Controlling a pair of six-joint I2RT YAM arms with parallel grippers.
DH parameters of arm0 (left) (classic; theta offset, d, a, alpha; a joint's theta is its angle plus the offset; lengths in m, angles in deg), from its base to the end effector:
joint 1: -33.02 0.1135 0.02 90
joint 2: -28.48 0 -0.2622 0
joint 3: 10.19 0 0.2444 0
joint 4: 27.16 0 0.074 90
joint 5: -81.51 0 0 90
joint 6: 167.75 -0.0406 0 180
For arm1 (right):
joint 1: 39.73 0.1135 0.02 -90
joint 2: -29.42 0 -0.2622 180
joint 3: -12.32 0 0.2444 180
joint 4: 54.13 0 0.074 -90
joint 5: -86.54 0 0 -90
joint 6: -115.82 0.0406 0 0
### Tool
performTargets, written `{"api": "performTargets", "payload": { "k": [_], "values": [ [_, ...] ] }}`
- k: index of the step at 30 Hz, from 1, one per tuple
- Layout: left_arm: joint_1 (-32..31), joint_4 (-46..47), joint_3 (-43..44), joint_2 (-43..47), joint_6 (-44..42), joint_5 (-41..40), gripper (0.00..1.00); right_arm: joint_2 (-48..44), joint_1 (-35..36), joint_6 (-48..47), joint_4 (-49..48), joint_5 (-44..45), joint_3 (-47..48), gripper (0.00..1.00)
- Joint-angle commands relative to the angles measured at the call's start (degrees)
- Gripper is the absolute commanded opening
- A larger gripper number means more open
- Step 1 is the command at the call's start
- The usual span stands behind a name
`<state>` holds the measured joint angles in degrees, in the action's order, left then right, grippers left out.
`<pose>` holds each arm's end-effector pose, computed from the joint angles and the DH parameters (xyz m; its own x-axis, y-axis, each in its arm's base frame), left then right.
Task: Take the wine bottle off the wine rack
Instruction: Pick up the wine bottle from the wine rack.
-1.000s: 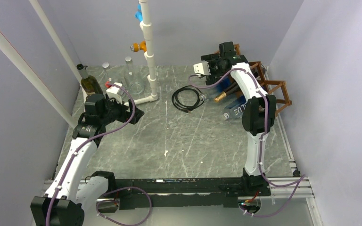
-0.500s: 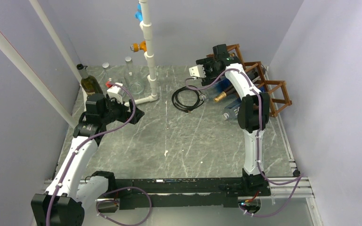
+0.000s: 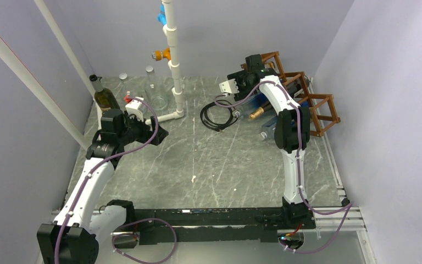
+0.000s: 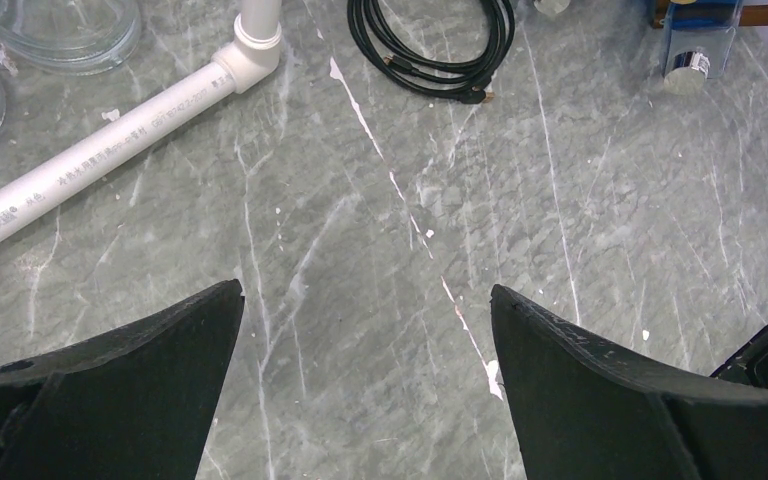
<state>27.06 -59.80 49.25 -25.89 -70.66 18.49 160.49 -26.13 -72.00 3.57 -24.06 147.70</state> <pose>0.2053 -0.0400 0.2972 -0.5176 -0.0566 -0.8538 0.4319 0.8441 -0.3178 0.4853 0.1321 0.2396 0.5263 -0.8268 -0.1987 -0.7153 -0.3041 -0.6292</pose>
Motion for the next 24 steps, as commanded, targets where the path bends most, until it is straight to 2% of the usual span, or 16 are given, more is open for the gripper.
{"api": "performTargets", "payload": {
  "k": [1, 3, 6, 9, 10, 16, 24],
  "values": [
    [0.3, 0.8, 1.5, -0.1, -0.9, 0.7, 0.99, 1.0, 0.2, -1.9, -2.0, 0.6, 3.3, 0.69],
    [0.4, 0.7, 1.5, -0.3, -0.9, 0.8, 1.0, 1.2, 0.2, -2.2, -1.9, 0.8, 3.3, 0.66],
    [0.4, 0.7, 1.6, -0.4, -0.9, 0.8, 1.0, 1.3, 0.3, -2.7, -1.9, 1.3, 3.4, 0.56],
    [0.5, 0.7, 1.6, -0.5, -0.8, 0.9, 0.99, 1.0, 0.3, -3.1, -1.6, 1.5, 3.3, 0.4],
    [0.5, 0.6, 1.6, -0.5, -0.8, 1.0, 0.99, 0.7, 0.3, -3.2, -1.6, 1.5, 3.0, 0.29],
    [0.6, 0.4, 1.8, -0.7, -0.8, 1.1, 0.99, -1.1, 1.2, -3.0, -1.3, 0.3, 2.1, 0.0],
    [0.6, 0.4, 1.8, -0.4, -0.7, 1.3, 1.0, -3.7, 3.5, -2.4, 0.0, -0.4, 2.4, 0.0]
  ]
}}
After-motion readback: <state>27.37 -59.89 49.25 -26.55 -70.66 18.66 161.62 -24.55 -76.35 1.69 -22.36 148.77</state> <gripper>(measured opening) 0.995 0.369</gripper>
